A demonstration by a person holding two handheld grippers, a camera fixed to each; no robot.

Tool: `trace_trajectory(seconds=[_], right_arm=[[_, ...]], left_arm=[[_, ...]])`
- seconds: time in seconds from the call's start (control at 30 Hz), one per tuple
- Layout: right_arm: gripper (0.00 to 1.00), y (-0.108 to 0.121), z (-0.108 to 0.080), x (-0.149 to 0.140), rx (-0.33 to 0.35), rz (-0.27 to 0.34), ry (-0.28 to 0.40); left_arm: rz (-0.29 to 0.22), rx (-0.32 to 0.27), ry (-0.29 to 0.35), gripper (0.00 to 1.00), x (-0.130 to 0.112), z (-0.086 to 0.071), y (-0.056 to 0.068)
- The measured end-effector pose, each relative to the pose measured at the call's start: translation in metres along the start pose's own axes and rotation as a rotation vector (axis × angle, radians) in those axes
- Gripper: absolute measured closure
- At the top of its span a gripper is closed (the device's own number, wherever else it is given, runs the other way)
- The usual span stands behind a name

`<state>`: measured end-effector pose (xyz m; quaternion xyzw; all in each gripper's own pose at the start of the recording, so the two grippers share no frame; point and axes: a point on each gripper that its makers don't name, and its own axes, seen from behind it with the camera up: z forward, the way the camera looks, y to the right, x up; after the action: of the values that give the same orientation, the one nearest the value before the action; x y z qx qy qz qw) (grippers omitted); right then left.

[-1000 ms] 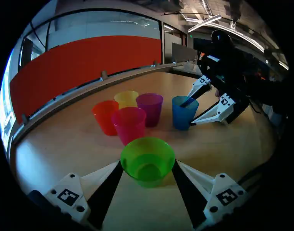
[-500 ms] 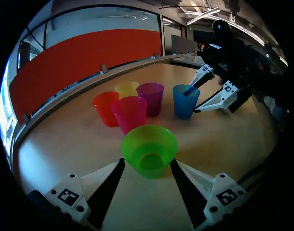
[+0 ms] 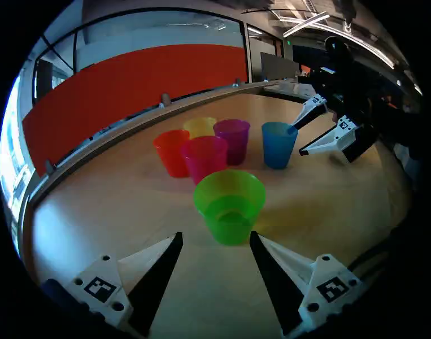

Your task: Pour water

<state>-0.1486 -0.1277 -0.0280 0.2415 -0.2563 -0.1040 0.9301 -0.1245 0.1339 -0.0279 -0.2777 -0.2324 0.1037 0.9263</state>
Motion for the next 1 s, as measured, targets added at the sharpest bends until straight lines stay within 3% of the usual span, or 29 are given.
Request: trace_trajectory(seconds=[0.53,0.77,1.0], right_arm=[[0.09,0.015,-0.032,-0.005,-0.099,0.052,0.053],[0.09,0.026,-0.045,-0.007,-0.159,0.082,0.084],[0.09,0.039,-0.057,-0.005,-0.234,0.124,0.129]], left_arm=[[-0.072,0.084,0.061,0.13,0.000,-0.028,-0.016],[-0.125,0.133,0.096,0.13,-0.001,-0.039,-0.028],[-0.139,0.186,0.129,0.13,-0.001,-0.050,-0.038]])
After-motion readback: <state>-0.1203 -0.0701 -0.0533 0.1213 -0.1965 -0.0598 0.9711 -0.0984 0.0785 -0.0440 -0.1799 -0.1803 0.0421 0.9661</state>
